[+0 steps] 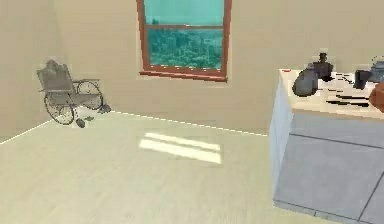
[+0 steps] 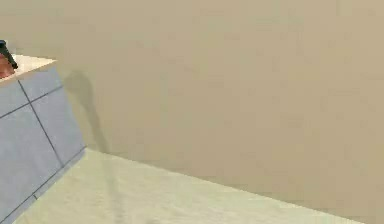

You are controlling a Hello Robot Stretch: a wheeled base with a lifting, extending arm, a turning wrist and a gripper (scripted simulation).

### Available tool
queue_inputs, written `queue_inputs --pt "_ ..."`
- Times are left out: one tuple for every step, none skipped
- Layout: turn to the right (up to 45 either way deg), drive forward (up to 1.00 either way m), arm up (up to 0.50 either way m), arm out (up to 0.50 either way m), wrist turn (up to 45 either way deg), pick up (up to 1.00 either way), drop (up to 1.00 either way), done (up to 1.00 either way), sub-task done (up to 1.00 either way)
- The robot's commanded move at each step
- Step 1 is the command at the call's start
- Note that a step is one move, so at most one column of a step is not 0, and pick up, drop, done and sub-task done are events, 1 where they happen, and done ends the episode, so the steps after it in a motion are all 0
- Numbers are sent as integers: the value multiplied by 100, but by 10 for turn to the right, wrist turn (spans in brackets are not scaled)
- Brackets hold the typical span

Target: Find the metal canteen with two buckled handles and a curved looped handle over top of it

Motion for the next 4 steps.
queue_inputs --pt "0 100 0 0 0 0 0 0 0" --pt "0 15 0 0 0 0 0 0 0" --pt "150 0 0 0 0 0 0 0 0" --pt "0 85 0 0 0 0 0 0 0"
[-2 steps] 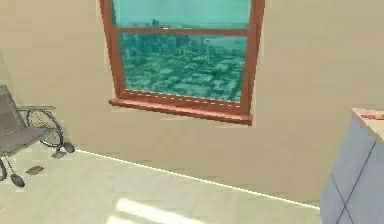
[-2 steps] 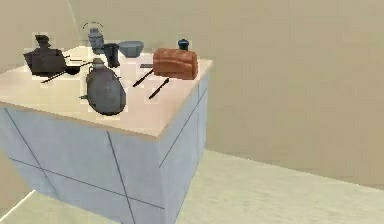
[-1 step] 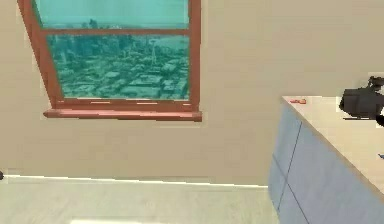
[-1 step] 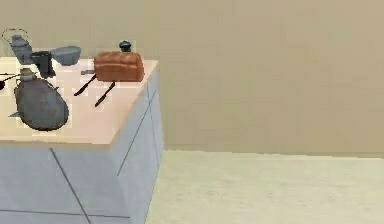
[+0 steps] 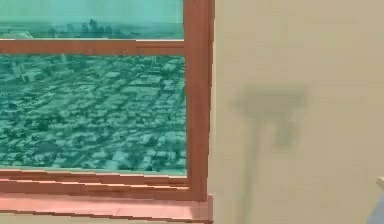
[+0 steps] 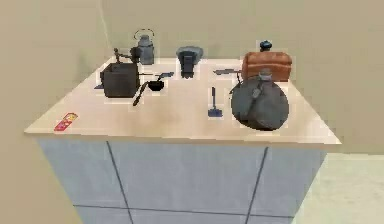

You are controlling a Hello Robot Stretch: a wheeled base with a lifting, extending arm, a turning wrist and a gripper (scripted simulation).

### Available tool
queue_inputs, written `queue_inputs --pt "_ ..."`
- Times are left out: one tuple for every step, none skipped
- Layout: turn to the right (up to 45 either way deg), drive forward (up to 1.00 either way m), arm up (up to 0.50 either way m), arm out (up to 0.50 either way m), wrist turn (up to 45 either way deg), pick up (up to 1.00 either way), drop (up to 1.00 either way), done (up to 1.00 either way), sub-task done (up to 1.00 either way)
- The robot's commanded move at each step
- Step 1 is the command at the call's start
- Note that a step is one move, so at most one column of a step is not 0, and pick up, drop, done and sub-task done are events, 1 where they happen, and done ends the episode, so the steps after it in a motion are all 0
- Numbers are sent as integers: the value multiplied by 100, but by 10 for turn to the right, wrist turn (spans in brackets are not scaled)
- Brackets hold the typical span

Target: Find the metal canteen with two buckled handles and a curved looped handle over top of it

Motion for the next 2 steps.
queue_inputs --pt "450 0 0 0 0 0 0 0 0" --pt "330 0 0 0 0 0 0 0 0"
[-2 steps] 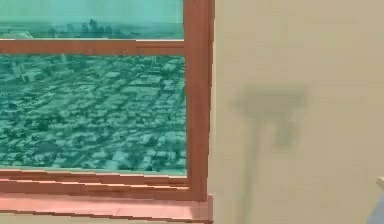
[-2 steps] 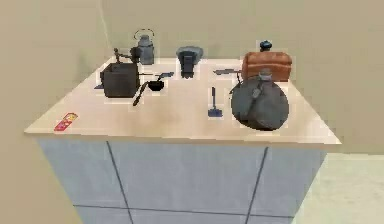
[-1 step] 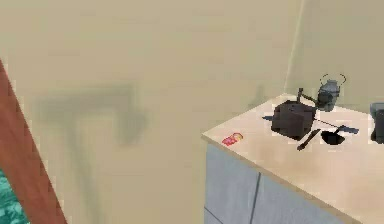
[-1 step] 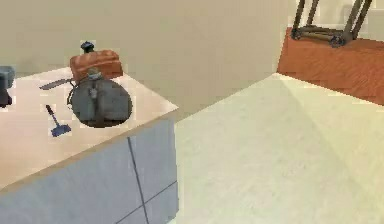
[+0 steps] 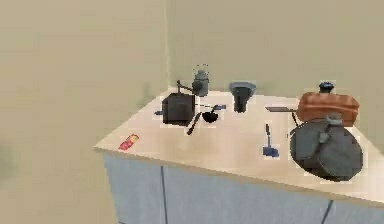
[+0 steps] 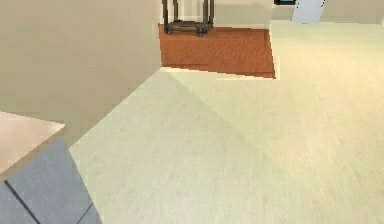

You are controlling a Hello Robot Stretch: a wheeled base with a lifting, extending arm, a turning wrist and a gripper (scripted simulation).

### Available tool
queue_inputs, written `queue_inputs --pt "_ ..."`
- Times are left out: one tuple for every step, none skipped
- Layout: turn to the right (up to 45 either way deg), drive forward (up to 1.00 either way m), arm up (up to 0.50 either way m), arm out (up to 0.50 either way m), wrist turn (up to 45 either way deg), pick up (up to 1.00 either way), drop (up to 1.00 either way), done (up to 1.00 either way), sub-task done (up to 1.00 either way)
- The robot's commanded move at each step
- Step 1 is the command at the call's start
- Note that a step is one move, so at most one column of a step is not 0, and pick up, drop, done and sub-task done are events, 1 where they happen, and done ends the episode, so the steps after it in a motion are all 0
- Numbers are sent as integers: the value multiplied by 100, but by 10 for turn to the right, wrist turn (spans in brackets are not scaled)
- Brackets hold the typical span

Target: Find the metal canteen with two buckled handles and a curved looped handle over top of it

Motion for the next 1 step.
queue_inputs --pt "0 0 0 0 0 0 0 100 0"
